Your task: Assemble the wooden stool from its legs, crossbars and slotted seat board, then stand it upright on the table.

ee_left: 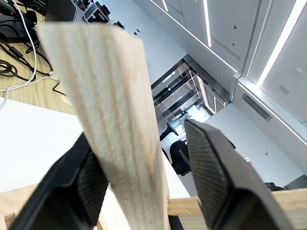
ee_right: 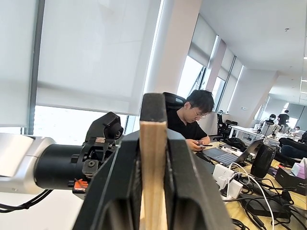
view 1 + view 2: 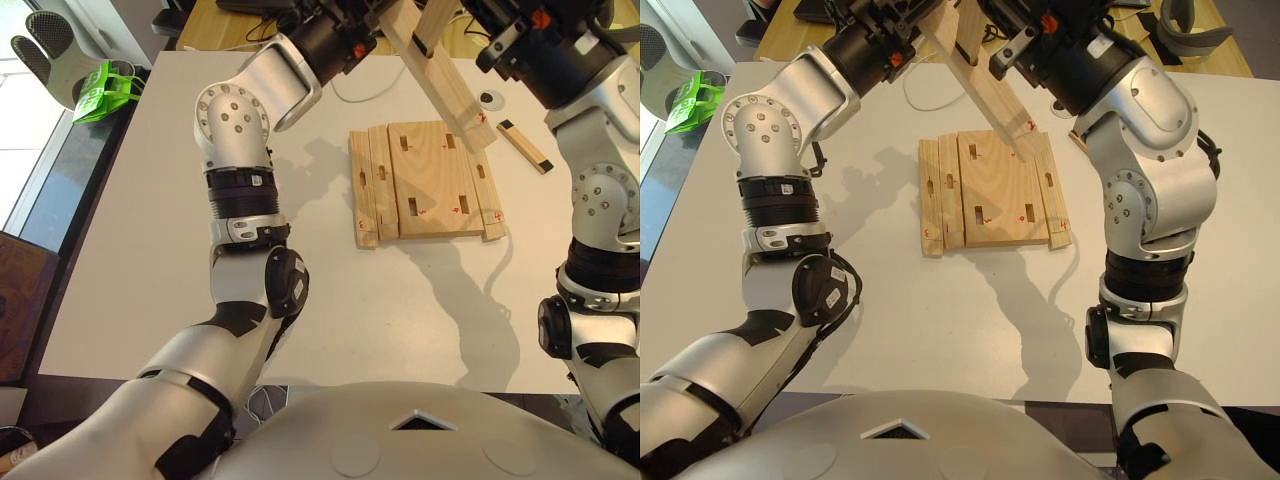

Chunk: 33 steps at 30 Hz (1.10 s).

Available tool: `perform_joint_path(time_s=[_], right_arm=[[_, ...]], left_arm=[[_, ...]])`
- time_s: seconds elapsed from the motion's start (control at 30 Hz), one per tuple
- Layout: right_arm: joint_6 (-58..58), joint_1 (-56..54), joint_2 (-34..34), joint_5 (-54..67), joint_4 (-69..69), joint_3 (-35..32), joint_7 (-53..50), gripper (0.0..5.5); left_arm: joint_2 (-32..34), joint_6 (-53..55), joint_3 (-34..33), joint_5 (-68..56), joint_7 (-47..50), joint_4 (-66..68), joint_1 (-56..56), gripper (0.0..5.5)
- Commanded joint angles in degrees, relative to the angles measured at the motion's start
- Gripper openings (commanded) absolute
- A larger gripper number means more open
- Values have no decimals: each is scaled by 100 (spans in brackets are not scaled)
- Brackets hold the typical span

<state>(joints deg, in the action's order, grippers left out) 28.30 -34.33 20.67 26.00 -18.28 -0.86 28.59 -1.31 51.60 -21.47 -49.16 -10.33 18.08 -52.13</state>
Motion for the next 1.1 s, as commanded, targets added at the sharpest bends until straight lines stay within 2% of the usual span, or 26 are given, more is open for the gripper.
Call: perform_joint_path(time_s=[0.03, 0.2, 0.27, 0.3, 0.43, 0.67, 0.87, 1.0, 1.07, 1.1], right_arm=[[172, 17, 11, -44, 37, 173, 48, 37], [183, 108, 41, -105, 0, 223, 7, 37], [163, 148, 57, -153, 22, 257, 12, 37], [152, 161, 76, -178, 53, 286, 40, 76], [128, 230, 151, -299, 161, 332, 93, 150], [-4, 349, 379, -567, 250, 273, 169, 252], [155, 996, 1182, -672, -75, 171, 710, 351], [637, 1979, 2060, -357, -607, -58, 1459, 415], [728, 2363, 2392, -253, -674, -247, 1750, 421], [757, 2472, 2537, -215, -630, -330, 1887, 407]], left_arm=[[-171, -11, -28, -228, 110, -215, -193, 193], [-314, 49, -220, -466, 429, -329, -303, 125], [-376, 101, -235, -583, 549, -430, -312, 113], [-401, 119, -240, -634, 614, -477, -313, 113], [-471, 154, -250, -782, 802, -575, -333, 107], [-414, -9, -145, -736, 956, -663, -263, 102], [141, -924, 32, 278, 1086, -374, -330, 102], [442, -1462, 102, 863, 1210, -318, -365, 102], [554, -1547, 248, 1162, 1316, -507, -303, 102], [566, -1524, 326, 1271, 1405, -688, -239, 102]])
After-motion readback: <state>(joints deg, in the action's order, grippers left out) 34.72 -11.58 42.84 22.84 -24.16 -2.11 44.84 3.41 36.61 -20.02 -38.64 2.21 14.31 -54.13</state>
